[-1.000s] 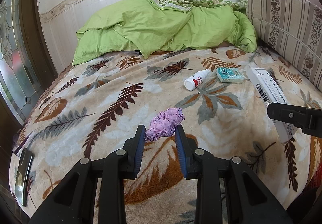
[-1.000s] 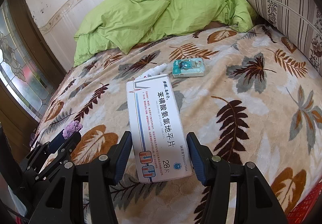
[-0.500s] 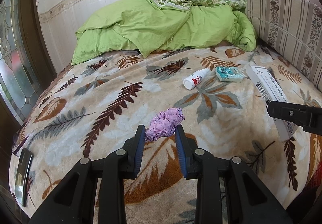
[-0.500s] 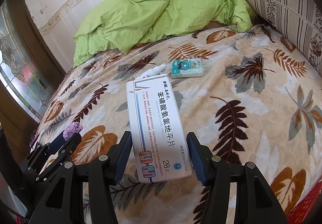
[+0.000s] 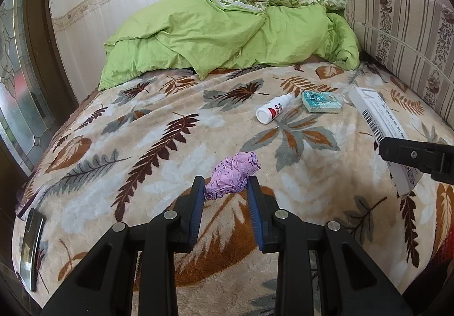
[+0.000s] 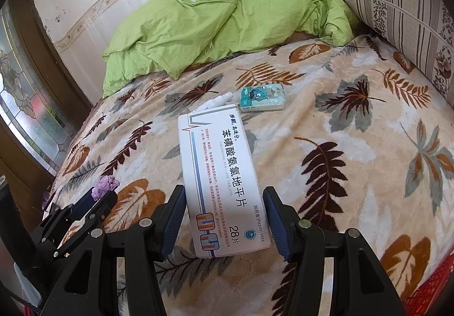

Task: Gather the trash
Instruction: 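Hold the white box and purple wrapper raised above the bed, then carry both items over the red basket and open both grippers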

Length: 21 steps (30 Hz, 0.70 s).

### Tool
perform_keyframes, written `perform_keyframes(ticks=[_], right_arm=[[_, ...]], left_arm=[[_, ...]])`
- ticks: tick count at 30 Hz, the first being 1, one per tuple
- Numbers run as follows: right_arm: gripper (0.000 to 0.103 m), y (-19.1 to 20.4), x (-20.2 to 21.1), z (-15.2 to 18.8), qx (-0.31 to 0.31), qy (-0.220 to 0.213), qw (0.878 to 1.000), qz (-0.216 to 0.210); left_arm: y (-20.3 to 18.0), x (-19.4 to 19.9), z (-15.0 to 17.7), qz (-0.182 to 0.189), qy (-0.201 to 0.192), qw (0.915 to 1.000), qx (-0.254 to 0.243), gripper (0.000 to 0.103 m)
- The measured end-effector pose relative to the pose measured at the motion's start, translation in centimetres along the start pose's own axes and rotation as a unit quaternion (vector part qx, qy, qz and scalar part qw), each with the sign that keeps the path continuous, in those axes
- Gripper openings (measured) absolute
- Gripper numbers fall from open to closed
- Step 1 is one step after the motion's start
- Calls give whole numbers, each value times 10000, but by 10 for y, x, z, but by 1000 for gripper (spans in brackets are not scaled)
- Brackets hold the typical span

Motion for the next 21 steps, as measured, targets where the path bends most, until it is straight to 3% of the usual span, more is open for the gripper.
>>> perform_keyframes(ticks=[12,17,21], right_arm=[[59,-27,57,19,-247,-214,9990,-297],[59,-75,92,35,-479,-354,9981,-145],[59,-143,118,49,-1022,-382,9939,158]], left_arm=[[-34,18,7,392,48,9992,-15,29],[-80,37,3,919,-14,9955,-248,29],[-134,52,-5,1624,13,9853,-523,29]])
Point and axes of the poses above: each gripper's, at about its wrist camera, not at the fingertips, and x roughly against the way its jaws point, y to its left, z to its underside, the point moved 9 cm from there along -x, roughly the way its jaws point, and after that the axes turned 15 degrees about z, right-handed, at the moved point
